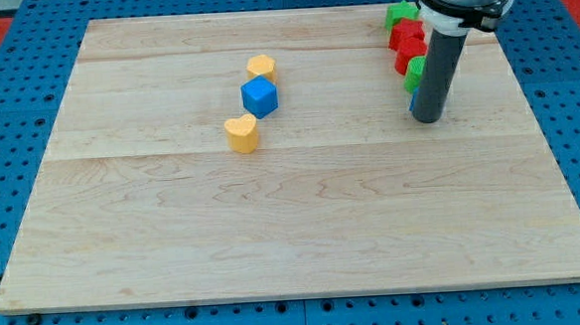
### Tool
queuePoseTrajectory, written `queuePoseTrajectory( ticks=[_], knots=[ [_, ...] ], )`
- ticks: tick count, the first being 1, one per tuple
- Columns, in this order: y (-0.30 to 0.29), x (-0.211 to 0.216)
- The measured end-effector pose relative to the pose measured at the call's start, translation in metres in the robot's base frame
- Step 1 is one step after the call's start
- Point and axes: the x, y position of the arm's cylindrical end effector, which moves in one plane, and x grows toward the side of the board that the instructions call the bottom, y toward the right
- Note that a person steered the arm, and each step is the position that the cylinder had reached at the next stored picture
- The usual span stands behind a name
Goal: Move the yellow heart towards center of the board
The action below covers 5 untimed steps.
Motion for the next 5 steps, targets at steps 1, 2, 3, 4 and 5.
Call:
queuePoseTrajectory(
  ticks=[1,2,3,4,5],
  knots=[
    [0.0,0.0],
    [-0.011,0.009],
    [-0.059,0.029],
    [-0.113,0.033],
    [-0.167,0.047]
  ],
)
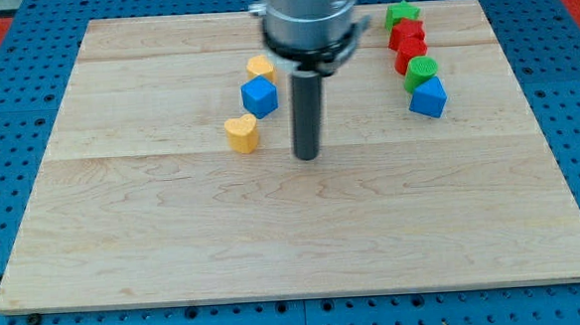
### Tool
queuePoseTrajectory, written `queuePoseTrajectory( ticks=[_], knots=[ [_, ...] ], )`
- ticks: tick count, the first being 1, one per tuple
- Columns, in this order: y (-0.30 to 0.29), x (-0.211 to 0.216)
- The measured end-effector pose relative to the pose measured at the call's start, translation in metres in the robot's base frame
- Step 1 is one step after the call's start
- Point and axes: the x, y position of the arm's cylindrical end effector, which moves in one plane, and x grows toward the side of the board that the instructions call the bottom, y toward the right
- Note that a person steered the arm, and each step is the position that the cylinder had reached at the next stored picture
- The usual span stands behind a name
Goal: Move the yellow heart towards center of the board
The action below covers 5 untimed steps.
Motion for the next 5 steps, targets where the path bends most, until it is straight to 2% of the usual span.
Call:
queuePoseTrajectory(
  ticks=[2,5],
  knots=[
    [-0.108,-0.004],
    [-0.021,-0.042]
  ],
)
